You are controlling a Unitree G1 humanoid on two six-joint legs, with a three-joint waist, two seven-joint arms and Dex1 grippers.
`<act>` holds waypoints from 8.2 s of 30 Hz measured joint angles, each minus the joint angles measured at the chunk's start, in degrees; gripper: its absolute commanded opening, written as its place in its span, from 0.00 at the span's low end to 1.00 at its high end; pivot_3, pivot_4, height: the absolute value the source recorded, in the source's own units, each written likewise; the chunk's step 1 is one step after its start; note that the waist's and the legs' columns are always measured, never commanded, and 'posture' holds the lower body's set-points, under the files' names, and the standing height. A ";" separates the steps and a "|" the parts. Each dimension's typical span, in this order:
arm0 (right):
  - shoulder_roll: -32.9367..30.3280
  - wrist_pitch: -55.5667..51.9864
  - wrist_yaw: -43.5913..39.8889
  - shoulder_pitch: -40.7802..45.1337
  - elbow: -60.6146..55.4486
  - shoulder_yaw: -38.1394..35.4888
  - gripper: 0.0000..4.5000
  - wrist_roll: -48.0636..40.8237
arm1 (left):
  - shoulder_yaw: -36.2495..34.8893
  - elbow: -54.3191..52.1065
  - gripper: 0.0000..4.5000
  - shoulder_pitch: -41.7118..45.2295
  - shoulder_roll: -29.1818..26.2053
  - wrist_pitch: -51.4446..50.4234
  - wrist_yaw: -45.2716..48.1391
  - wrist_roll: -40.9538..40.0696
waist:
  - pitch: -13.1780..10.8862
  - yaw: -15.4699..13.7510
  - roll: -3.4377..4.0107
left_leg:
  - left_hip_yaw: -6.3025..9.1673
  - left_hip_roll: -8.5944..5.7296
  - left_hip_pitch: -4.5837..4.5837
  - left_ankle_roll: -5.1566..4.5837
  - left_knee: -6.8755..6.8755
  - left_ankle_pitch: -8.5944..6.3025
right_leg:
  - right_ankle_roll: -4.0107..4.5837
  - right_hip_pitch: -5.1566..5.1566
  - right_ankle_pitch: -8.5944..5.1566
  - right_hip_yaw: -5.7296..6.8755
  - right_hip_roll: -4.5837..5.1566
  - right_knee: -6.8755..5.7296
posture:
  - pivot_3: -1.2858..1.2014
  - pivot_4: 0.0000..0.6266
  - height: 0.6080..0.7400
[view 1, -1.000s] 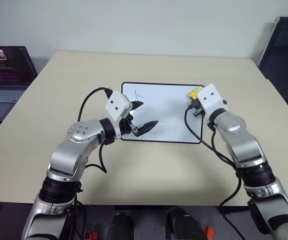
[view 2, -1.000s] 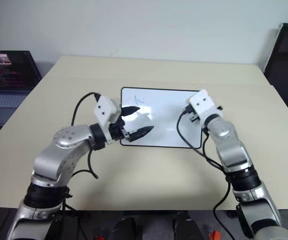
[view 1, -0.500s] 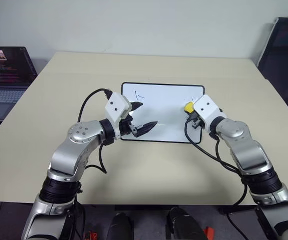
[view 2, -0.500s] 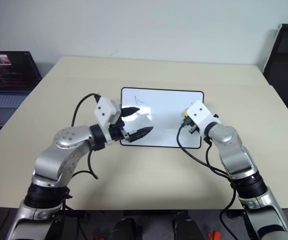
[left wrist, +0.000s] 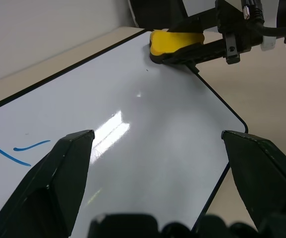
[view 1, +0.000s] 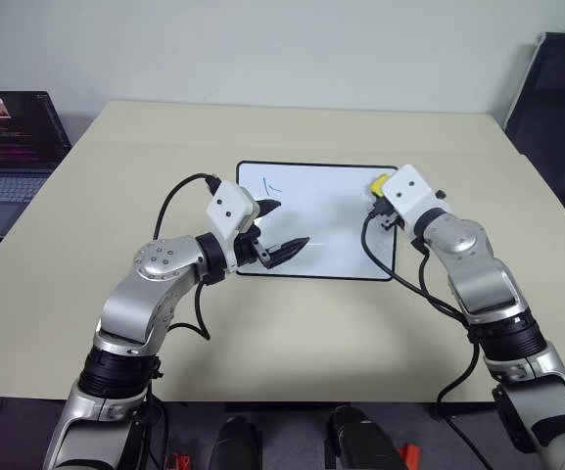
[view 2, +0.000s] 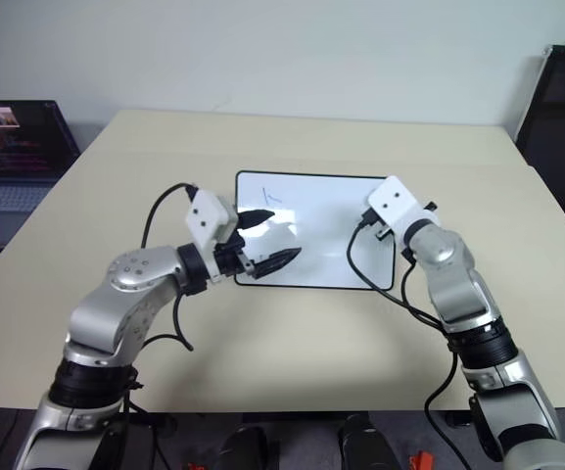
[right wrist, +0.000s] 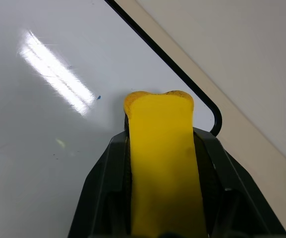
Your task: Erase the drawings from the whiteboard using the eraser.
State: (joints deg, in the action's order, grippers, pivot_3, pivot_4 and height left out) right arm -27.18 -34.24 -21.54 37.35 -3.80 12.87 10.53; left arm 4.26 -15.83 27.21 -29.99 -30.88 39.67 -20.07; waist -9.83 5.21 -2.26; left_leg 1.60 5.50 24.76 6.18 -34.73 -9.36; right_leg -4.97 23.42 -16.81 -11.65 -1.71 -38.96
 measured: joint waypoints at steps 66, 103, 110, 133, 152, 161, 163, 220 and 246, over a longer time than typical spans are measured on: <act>3.23 6.74 -10.45 5.07 5.87 5.81 0.29 6.20 | -0.28 -2.26 1.00 -1.32 -0.12 -2.08 -1.88 -0.10 | -0.04 2.72 -0.08 | 0.04 -0.04 -0.06 -0.08 0.37 0.07 | 0.02 0.00 -0.01 -0.01 0.00 0.09 | 0.52 0.24 1.00; 12.57 7.04 -7.40 -10.71 -11.85 -5.77 0.29 -9.20 | -17.85 -1.43 1.00 -14.48 -6.50 2.19 1.21 -4.65 | -0.18 2.64 -0.19 | 0.04 -0.03 0.08 -0.08 0.88 0.07 | -0.03 0.34 -0.11 0.05 0.01 0.07 | 0.52 0.24 1.00; 12.33 4.72 -8.56 -23.72 -23.96 -6.69 0.29 -16.40 | -21.31 -1.97 1.00 -18.80 -3.30 2.72 -2.53 -6.69 | -0.17 1.31 -0.19 | 0.06 -0.01 0.11 0.18 0.94 -0.11 | 0.02 0.40 -0.44 0.12 0.03 0.04 | 0.52 0.24 1.00; 10.65 9.20 -8.05 -14.58 -17.92 -0.68 0.29 -14.44 | -21.48 -4.07 1.00 -20.82 -3.50 5.10 -6.97 -6.10 | -0.17 1.23 -0.21 | 0.07 -0.02 0.08 0.18 0.80 -0.10 | 0.31 0.33 -0.54 0.13 0.03 0.01 | 0.52 0.24 1.00; 14.84 16.11 -7.94 9.87 8.57 4.69 0.29 -5.39 | -18.76 -3.97 1.00 -16.75 -3.62 3.83 -8.91 -4.93 | -0.17 1.25 -0.20 | 0.08 -0.02 0.08 0.18 0.81 -0.10 | 0.21 0.33 -0.17 0.18 0.03 -0.02 | 0.52 0.24 1.00; 20.15 19.38 -8.34 19.66 23.65 9.72 0.29 -0.42 | -17.80 -0.20 1.00 -15.28 -4.70 4.20 -7.32 -3.35 | -0.18 1.34 -0.18 | 0.09 0.01 0.09 0.18 0.84 -0.10 | 0.23 0.35 -0.17 0.23 0.03 -0.04 | 0.52 0.24 1.00; 21.23 20.28 -8.28 21.01 26.20 10.02 0.29 0.12 | -17.50 0.20 1.00 -15.13 -5.24 4.18 -6.48 -3.20 | -0.18 1.35 -0.18 | 0.09 0.01 0.09 0.18 0.84 -0.10 | 0.22 0.35 -0.17 0.24 0.03 -0.03 | 0.52 0.24 1.00; 11.72 22.09 -20.05 23.28 29.72 15.41 0.29 9.30 | -13.27 3.20 1.00 -13.11 -4.92 7.47 -2.00 -1.13 | -0.22 0.95 -0.09 | 1.27 -0.02 0.02 0.12 0.77 0.22 | 0.32 -0.21 -0.19 1.42 0.03 -0.10 | 0.52 0.24 1.00; 14.53 17.10 -17.73 14.57 18.81 6.15 0.29 3.11 | -17.20 3.24 1.00 -15.92 -6.86 7.46 -0.76 -2.70 | -0.28 0.94 -0.01 | 1.28 -0.03 0.10 0.05 0.78 0.30 | 0.39 -0.15 -0.19 1.42 0.03 -0.03 | 0.52 0.24 1.00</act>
State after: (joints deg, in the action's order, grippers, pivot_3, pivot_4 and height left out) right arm -12.65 -17.15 -39.27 51.93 15.01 19.02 13.64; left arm -12.94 -12.58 11.29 -36.85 -23.42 38.91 -22.77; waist -10.11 6.14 -2.27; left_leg 2.88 5.47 24.86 6.22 -33.95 -9.06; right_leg -4.59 23.27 -17.00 -10.22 -1.68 -39.00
